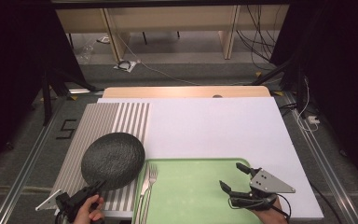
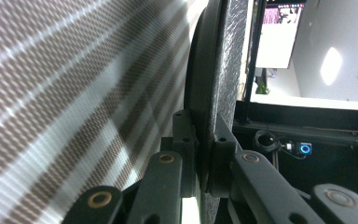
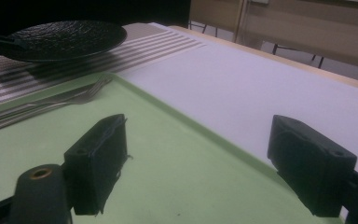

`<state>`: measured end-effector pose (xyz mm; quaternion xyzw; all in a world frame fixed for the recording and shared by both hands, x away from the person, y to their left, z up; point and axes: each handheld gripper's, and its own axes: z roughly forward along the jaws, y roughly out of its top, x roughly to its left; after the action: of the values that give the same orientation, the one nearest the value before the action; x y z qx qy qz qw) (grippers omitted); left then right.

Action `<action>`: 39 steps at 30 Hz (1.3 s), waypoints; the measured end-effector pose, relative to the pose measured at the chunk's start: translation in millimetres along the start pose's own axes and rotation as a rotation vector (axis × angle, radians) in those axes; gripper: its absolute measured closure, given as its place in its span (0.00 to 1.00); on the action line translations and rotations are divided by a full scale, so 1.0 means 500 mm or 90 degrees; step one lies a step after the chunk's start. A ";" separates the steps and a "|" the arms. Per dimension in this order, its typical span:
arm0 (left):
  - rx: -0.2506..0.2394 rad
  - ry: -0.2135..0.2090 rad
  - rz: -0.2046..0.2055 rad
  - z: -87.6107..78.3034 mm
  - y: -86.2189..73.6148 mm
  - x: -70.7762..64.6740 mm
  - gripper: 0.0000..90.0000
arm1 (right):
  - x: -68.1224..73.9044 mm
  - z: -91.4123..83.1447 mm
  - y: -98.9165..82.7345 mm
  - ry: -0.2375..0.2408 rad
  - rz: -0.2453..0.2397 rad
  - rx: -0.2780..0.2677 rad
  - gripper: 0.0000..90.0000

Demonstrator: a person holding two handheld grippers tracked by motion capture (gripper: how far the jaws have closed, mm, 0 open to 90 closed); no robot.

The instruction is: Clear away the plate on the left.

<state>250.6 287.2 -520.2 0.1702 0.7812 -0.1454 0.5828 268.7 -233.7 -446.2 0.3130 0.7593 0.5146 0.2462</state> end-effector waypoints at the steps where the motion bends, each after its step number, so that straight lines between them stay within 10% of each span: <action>1: 0.004 -0.002 0.002 0.001 -0.002 -0.002 0.94 | 0.000 0.000 0.000 0.000 0.000 0.000 0.23; 39: 0.169 -0.035 0.066 0.056 -0.107 -0.045 0.94 | -0.001 -0.001 0.000 -0.003 0.002 0.002 0.23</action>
<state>257.5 225.1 -504.9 0.2815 0.7289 -0.2221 0.5832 268.7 -234.3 -446.1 0.3161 0.7588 0.5133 0.2466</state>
